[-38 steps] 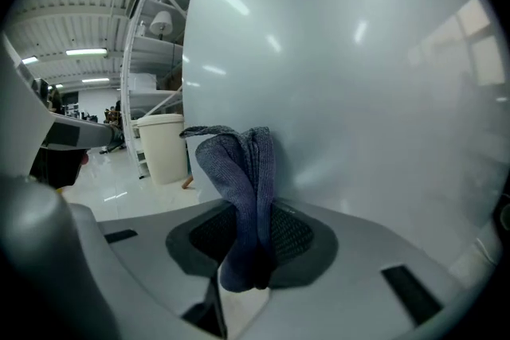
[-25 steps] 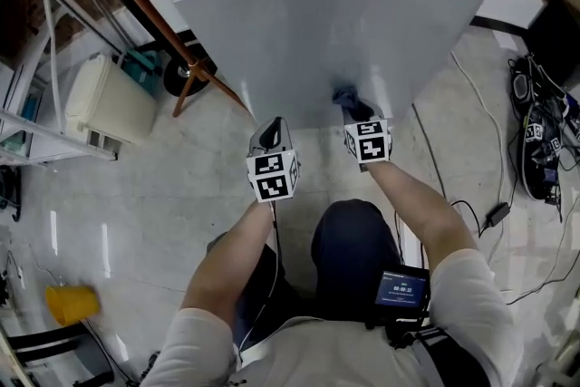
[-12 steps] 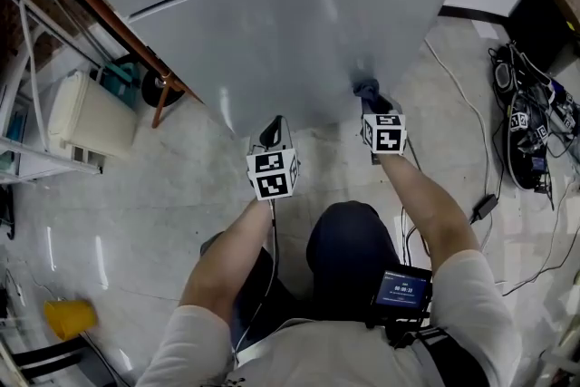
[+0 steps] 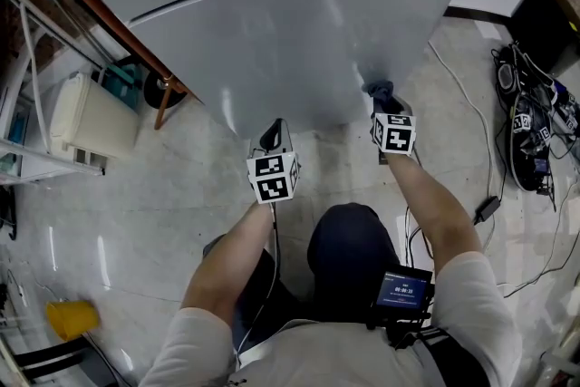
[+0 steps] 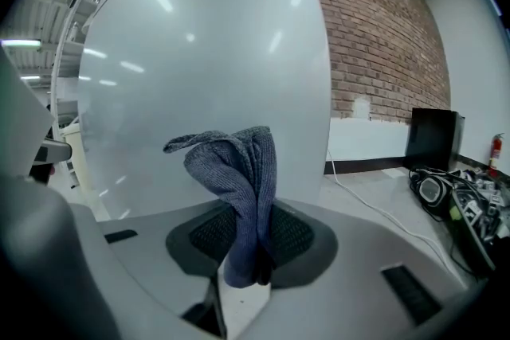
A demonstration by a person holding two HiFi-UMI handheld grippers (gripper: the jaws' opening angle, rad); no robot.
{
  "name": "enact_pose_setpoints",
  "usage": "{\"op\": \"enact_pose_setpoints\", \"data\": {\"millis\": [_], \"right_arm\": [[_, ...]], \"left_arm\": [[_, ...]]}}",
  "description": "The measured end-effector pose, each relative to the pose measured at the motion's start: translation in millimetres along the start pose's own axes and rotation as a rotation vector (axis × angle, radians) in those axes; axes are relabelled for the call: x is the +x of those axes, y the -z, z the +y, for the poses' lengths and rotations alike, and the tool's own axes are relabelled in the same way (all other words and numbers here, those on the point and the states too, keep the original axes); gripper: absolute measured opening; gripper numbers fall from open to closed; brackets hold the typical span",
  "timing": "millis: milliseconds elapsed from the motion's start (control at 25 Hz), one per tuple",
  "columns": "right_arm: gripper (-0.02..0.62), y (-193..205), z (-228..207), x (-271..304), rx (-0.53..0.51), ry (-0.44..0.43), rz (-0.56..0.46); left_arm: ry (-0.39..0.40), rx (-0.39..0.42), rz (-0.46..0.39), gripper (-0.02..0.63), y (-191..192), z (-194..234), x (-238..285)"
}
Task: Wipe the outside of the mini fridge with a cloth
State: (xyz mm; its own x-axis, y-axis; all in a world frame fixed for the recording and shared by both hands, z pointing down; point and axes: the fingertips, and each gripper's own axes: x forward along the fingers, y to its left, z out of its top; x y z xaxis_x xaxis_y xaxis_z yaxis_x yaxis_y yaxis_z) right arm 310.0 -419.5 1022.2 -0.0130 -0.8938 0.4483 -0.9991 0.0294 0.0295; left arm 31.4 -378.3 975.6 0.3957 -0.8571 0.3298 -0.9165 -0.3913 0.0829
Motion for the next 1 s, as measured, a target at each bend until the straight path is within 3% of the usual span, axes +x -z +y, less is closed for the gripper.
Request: {"op": "enact_pose_setpoints", "data": {"millis": [240, 440, 720, 1000], "right_arm": [[0.104, -2, 4, -6, -0.034, 0.024, 0.024], [0.104, -33, 9, -45, -0.044, 0.021, 0.055], [0.104, -156, 16, -143, -0.053, -0.015, 0.064], [0.104, -321, 21, -258, -0.057, -0.038, 0.004]], "left_arm": [[0.011, -0.044, -0.014, 0.0, -8, 8, 1], [0.019, -0.101, 0.006, 0.0, -49, 9, -17], [0.056, -0.105, 0.031, 0.0, -172, -7, -75], [0.075, -0.09, -0.016, 0.0, -340, -20, -151]]}}
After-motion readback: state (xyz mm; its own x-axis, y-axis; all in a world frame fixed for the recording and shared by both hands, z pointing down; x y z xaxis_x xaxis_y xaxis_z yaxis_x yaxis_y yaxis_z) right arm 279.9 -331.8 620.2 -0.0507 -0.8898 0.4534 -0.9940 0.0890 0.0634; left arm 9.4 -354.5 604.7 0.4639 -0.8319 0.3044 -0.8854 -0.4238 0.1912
